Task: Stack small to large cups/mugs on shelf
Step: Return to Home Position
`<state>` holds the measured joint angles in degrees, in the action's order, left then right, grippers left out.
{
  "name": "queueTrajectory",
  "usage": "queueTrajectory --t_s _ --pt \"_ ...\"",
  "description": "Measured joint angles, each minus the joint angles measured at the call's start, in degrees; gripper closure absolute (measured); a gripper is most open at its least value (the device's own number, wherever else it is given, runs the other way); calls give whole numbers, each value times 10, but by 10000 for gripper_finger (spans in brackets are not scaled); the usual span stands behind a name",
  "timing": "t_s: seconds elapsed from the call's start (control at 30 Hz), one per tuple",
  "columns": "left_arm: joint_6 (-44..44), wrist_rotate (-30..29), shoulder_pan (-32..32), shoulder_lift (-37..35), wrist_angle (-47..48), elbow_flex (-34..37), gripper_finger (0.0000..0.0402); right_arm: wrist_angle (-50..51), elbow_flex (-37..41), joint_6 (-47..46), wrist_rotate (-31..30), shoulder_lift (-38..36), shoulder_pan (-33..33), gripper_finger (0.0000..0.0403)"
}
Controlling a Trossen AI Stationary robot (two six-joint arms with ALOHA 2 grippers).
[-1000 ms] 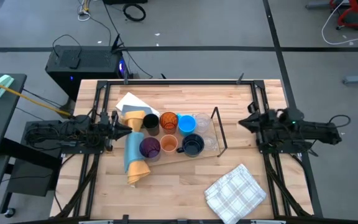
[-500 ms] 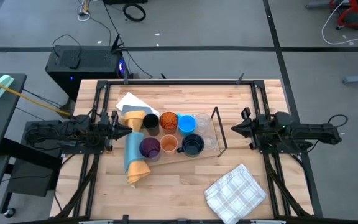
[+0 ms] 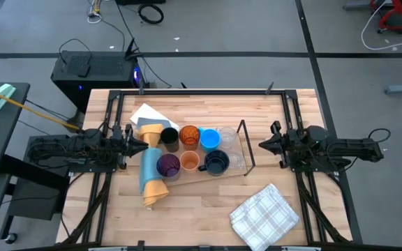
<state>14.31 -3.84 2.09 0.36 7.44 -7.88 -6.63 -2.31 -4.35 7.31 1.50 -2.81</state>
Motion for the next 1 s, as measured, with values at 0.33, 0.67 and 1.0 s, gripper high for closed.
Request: queueTrajectory --t_s 0.33,0.67,1.0 --pt "0 0 0 0 0 0 341 23 0 60 -17 0 0 396" --pt "0 0 0 0 0 0 345 44 0 45 -17 0 0 386" --pt "0 0 0 0 0 0 343 45 0 41 -17 0 0 380"
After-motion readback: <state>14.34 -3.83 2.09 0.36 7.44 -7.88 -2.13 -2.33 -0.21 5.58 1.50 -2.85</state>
